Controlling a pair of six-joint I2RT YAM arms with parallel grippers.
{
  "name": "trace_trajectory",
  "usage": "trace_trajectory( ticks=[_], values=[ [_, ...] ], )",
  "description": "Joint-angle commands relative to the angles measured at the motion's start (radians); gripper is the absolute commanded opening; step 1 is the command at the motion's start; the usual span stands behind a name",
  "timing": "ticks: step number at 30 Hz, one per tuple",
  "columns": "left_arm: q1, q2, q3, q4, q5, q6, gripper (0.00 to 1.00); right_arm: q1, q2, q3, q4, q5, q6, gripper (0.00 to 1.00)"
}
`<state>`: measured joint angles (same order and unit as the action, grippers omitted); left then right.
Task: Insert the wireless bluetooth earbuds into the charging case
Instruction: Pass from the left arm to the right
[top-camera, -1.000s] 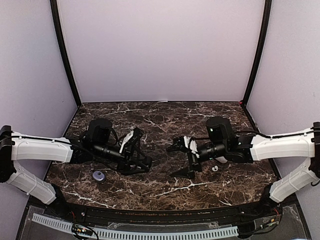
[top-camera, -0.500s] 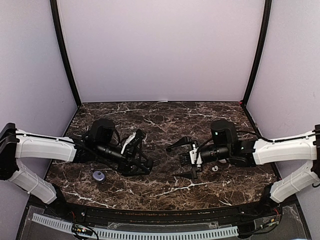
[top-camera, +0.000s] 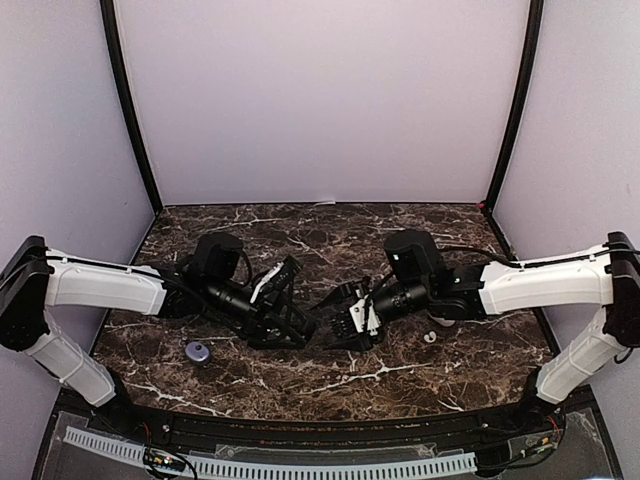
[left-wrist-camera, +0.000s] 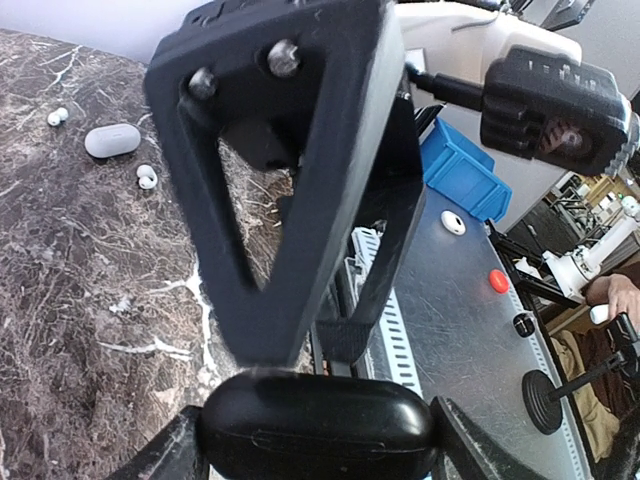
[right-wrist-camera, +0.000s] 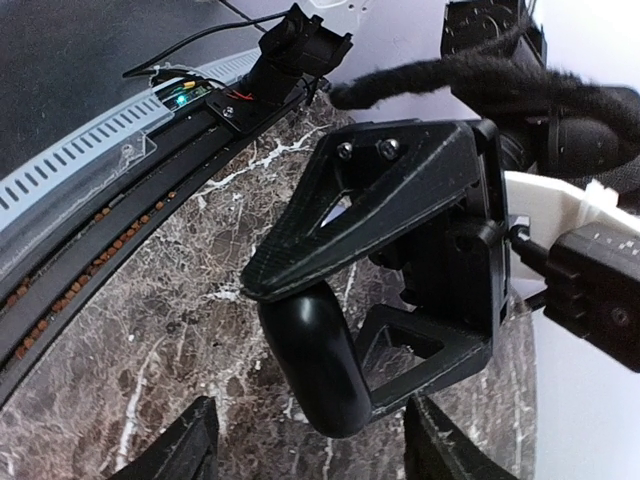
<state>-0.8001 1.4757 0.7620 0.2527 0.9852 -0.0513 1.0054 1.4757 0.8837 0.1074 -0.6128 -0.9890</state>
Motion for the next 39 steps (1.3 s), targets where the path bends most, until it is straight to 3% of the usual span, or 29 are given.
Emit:
trace_trajectory(
  ticks=[1,3,7,24,34,37,39],
  values=[
    [0.007,0.007,0.029,-0.016,0.048,0.019,0.55,0.015,0.026,0.038,-0.025,-0.024,-0.020,0.54],
    [0.006,0.009,0.031,-0.021,0.047,0.022,0.55,0.019,0.032,0.037,-0.007,-0.024,-0.020,0.43],
    [0.007,0.011,0.034,-0.027,0.052,0.027,0.55,0.023,0.045,0.045,0.006,-0.027,-0.016,0.39],
    [0.007,0.011,0.040,-0.033,0.057,0.034,0.55,0.039,0.116,0.126,-0.043,-0.069,-0.036,0.39],
    [0.007,0.009,0.034,-0.031,0.038,0.043,0.57,0.041,0.183,0.167,-0.054,-0.077,-0.021,0.28],
    [0.007,0.006,0.030,-0.028,0.013,0.040,0.68,0.040,0.183,0.160,-0.030,-0.072,-0.009,0.25],
    [0.008,-0.008,0.017,-0.009,-0.013,0.018,0.86,0.040,0.178,0.152,-0.010,-0.059,0.015,0.20]
  ],
)
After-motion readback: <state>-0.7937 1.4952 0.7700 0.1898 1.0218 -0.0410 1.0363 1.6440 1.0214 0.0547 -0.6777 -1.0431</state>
